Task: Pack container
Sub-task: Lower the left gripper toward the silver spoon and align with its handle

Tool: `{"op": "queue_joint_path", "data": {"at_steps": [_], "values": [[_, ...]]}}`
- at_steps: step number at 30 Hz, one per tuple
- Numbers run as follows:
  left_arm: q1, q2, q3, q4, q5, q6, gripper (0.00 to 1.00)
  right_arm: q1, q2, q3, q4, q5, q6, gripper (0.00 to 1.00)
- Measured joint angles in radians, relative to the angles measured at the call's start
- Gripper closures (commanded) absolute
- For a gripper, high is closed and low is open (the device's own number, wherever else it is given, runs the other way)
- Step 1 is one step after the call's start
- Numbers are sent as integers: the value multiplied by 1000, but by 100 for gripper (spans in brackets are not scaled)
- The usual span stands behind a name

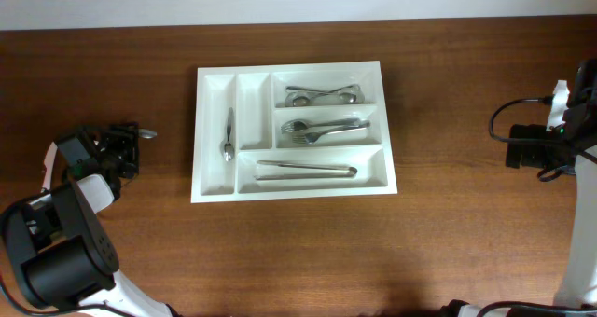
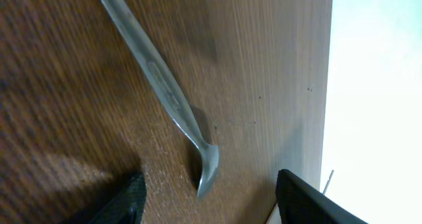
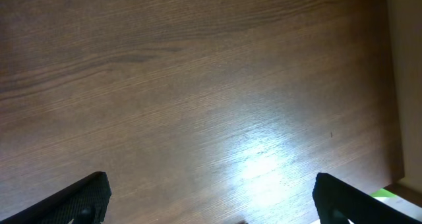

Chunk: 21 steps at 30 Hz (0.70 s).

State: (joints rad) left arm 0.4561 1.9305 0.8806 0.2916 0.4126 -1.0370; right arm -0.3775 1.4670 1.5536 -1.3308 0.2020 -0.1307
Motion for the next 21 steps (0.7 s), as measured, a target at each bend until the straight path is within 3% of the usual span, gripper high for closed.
{"op": "queue_joint_path", "data": {"at_steps": [21], "values": [[-1, 14, -4, 61, -22, 1, 34, 0, 0, 0, 0, 0, -1, 1]]}}
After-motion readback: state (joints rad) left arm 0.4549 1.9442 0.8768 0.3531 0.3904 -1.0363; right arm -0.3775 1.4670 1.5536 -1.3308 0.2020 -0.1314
